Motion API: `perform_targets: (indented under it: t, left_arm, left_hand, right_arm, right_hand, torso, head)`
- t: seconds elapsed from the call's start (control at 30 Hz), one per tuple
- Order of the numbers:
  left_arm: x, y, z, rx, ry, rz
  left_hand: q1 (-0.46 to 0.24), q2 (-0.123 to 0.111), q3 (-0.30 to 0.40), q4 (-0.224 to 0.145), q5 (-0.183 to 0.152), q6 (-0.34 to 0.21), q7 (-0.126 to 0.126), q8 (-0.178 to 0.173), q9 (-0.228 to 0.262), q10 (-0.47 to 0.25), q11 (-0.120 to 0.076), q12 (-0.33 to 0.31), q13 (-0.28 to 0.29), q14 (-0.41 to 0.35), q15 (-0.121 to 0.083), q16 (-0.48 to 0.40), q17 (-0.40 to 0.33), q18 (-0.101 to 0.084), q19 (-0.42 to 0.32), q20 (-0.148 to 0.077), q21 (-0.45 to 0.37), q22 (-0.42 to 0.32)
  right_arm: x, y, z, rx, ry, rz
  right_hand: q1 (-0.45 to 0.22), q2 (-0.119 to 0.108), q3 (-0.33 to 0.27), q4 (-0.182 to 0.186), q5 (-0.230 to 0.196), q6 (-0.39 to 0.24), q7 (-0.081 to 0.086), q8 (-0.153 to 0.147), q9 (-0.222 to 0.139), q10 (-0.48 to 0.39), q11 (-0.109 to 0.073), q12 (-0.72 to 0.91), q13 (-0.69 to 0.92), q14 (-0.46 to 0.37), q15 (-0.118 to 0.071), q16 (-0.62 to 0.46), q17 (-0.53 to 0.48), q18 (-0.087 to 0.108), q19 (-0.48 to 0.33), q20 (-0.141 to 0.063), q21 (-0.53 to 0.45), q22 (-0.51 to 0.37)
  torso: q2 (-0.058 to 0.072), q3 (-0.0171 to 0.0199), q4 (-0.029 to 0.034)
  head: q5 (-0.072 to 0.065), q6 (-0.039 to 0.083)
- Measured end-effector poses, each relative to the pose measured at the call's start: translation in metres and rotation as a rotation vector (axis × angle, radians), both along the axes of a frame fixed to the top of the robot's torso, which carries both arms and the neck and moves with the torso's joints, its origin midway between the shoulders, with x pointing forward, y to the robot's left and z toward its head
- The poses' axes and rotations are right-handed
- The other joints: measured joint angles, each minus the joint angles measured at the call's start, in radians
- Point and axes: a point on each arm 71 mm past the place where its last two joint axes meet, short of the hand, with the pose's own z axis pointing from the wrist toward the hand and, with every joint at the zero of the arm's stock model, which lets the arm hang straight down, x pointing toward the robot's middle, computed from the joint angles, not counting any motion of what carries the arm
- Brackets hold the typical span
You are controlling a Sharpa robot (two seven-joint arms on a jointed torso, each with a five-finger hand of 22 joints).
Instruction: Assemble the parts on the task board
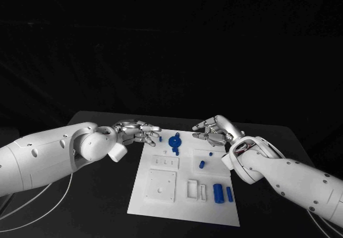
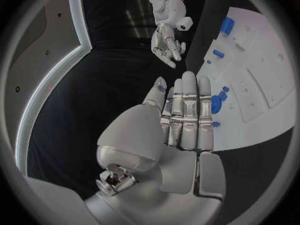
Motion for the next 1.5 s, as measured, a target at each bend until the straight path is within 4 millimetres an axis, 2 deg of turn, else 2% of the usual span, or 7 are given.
perform_targets:
  t: [0.1,0.2,0.47,0.63,0.7,0.8,1.5]
  left_arm:
    - [0.001,0.0,0.001,0.008,-0.017,0.01]
    - [0.002,0.0,0.001,0.015,-0.031,0.02]
    - [0.004,0.0,0.003,0.025,-0.063,0.047]
    - [0.005,-0.003,0.004,0.026,-0.076,0.055]
    - [0.006,-0.004,0.004,0.026,-0.079,0.057]
    - [0.006,-0.006,0.004,0.026,-0.081,0.057]
    - [0.007,-0.022,0.004,0.023,-0.081,0.031]
  left_hand:
    - [-0.002,-0.002,0.003,0.003,0.0,0.0,0.0,0.0,0.0,0.0,0.0,0.0,0.0,0.0,0.0,0.0,0.0,0.0,0.0,0.0,0.002,0.0]
    - [-0.005,-0.005,0.006,0.0,0.0,0.0,0.0,0.0,0.0,0.0,0.0,0.0,0.0,0.0,0.0,0.0,0.001,0.0,0.0,0.0,0.002,0.002]
    - [-0.035,-0.022,0.0,0.016,-0.037,0.0,0.0,0.0,0.0,0.0,0.0,0.0,0.0,0.0,0.0,-0.004,0.002,0.0,0.0,0.0,0.002,-0.002]
    - [-0.043,-0.03,0.0,0.038,-0.045,0.0,0.0,0.0,0.0,0.0,0.0,0.0,0.0,0.004,0.004,-0.008,0.001,0.0,0.0,0.0,-0.006,-0.013]
    - [-0.043,-0.03,-0.001,0.043,-0.048,0.0,0.0,0.0,0.0,0.0,0.0,0.0,0.0,0.003,0.004,-0.008,0.001,0.0,0.001,0.001,-0.01,-0.017]
    - [-0.045,-0.031,0.0,0.05,-0.048,0.0,0.0,0.0,0.0,0.0,0.0,0.0,0.0,0.003,0.004,-0.008,0.001,0.0,0.004,0.004,-0.015,-0.02]
    - [-0.052,-0.049,-0.002,0.089,-0.048,0.0,0.0,0.0,0.0,0.0,0.0,0.0,0.0,0.003,0.004,-0.013,0.001,0.0,0.011,0.004,-0.027,-0.032]
  right_arm:
    - [0.005,0.005,0.002,-0.048,0.008,0.011]
    - [0.011,0.012,0.004,-0.103,0.023,0.014]
    - [0.027,0.034,0.004,-0.254,0.109,-0.03]
    - [0.036,0.045,-0.001,-0.35,0.205,-0.079]
    - [0.039,0.048,-0.005,-0.391,0.25,-0.101]
    - [0.042,0.052,-0.01,-0.44,0.298,-0.123]
    - [0.054,0.089,-0.033,-0.673,0.462,-0.176]
  right_hand:
    - [-0.01,-0.004,-0.002,0.002,-0.012,0.014,-0.006,0.0,0.0,0.0,0.0,0.004,-0.002,-0.002,0.002,0.0,0.0,0.0,0.0,0.0,-0.001,0.0]
    - [-0.04,-0.019,-0.034,0.045,-0.062,0.022,-0.01,0.0,0.0,0.0,0.0,0.007,-0.004,-0.002,0.002,0.0,0.0,0.0,0.0,0.0,-0.001,0.0]
    - [-0.055,-0.068,-0.046,0.244,-0.167,0.028,-0.016,0.0,0.001,0.002,-0.003,0.011,-0.011,-0.002,0.002,0.008,-0.002,0.0,0.0,0.0,0.005,0.0]
    - [-0.136,-0.094,-0.032,0.379,-0.175,0.028,-0.016,0.0,0.002,0.007,-0.008,0.015,-0.011,0.0,0.0,0.02,0.007,0.0,0.0,0.0,0.005,0.0]
    - [-0.137,-0.095,-0.029,0.402,-0.175,0.034,-0.021,0.0,0.002,0.007,-0.008,0.016,-0.01,0.0,0.0,0.028,0.011,0.0,0.0,0.0,0.011,0.0]
    - [-0.145,-0.103,-0.029,0.421,-0.175,0.035,-0.023,0.0,0.002,0.011,-0.011,0.022,-0.007,0.003,-0.003,0.031,0.015,-0.015,0.0,0.0,0.019,0.0]
    - [-0.206,-0.127,-0.033,0.486,-0.175,0.049,-0.03,0.0,0.002,0.029,-0.015,0.026,-0.003,0.015,-0.004,0.039,0.019,-0.015,0.0,0.0,0.046,0.0]
  torso:
    - [0.0,0.0,0.0012]
    - [0.0,0.0,0.0012]
    - [0.0,-0.0002,0.0]
    - [-0.002,-0.0012,-0.0003]
    - [-0.002,-0.0019,-0.0001]
    - [-0.002,-0.0019,0.0]
    - [-0.003,-0.0036,0.002]
  head:
    - [0.001,-0.001]
    - [0.002,-0.002]
    - [0.003,-0.004]
    - [0.0,-0.006]
    - [0.0,-0.006]
    - [0.0,-0.006]
    - [-0.009,-0.001]
